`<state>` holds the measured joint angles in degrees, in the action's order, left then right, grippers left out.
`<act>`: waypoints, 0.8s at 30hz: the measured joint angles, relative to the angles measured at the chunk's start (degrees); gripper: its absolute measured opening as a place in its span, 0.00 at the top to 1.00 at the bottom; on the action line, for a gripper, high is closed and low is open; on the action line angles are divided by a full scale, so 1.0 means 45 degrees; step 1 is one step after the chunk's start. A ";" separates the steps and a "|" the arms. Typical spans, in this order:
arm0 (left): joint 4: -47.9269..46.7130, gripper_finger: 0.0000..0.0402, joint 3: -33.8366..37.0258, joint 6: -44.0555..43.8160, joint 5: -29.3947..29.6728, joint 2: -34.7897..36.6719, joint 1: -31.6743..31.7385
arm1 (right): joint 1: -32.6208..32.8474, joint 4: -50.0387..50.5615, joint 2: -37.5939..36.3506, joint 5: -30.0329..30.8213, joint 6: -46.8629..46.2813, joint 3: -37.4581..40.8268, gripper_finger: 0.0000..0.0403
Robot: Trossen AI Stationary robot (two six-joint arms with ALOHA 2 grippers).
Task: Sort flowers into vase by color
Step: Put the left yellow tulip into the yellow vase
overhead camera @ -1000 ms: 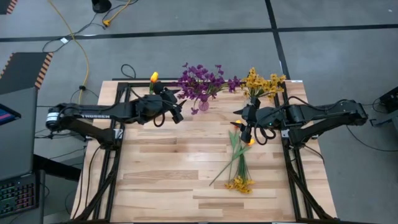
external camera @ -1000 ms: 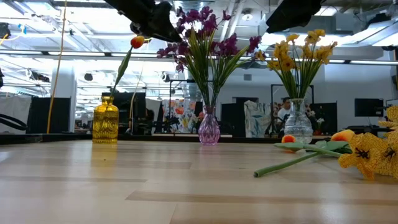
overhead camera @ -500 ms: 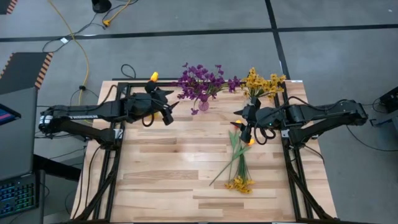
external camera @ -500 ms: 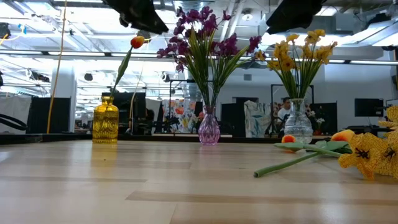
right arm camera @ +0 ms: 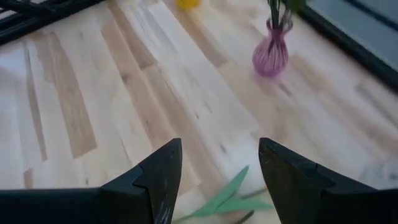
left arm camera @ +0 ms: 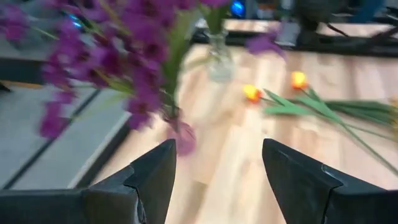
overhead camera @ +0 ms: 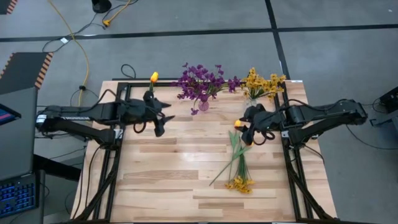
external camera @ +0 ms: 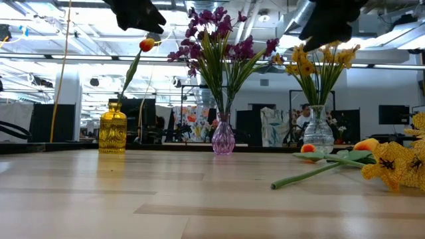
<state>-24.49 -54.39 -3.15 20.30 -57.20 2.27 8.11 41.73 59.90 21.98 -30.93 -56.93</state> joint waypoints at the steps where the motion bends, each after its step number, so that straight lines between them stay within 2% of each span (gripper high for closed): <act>1: -0.0131 0.43 0.0000 -0.0128 -0.0148 -0.0028 -0.0165 | 0.0102 0.0119 0.0045 0.0000 -0.0319 0.0000 0.41; 6: -0.0575 0.43 0.0005 -0.1060 -0.0931 -0.0244 -0.1047 | 0.0826 0.0313 0.0656 0.0021 -0.1682 0.0000 0.41; 11: -0.0764 0.43 0.0015 -0.1754 -0.1416 -0.0644 -0.1905 | 0.1306 0.0382 0.1981 0.0073 -0.3083 0.0000 0.41; 19: -0.0409 0.43 0.0005 -0.1909 -0.1395 -0.1985 -0.2764 | 0.1440 0.0904 0.4483 0.0091 -0.5800 0.0000 0.41; 24: -0.0296 0.43 0.0005 -0.1911 -0.1361 -0.2984 -0.2804 | 0.1430 0.0914 0.5543 0.0088 -0.7009 0.0000 0.41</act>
<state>-25.83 -54.37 -11.75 14.17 -70.63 -10.35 14.55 45.84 84.84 22.37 -62.47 -56.93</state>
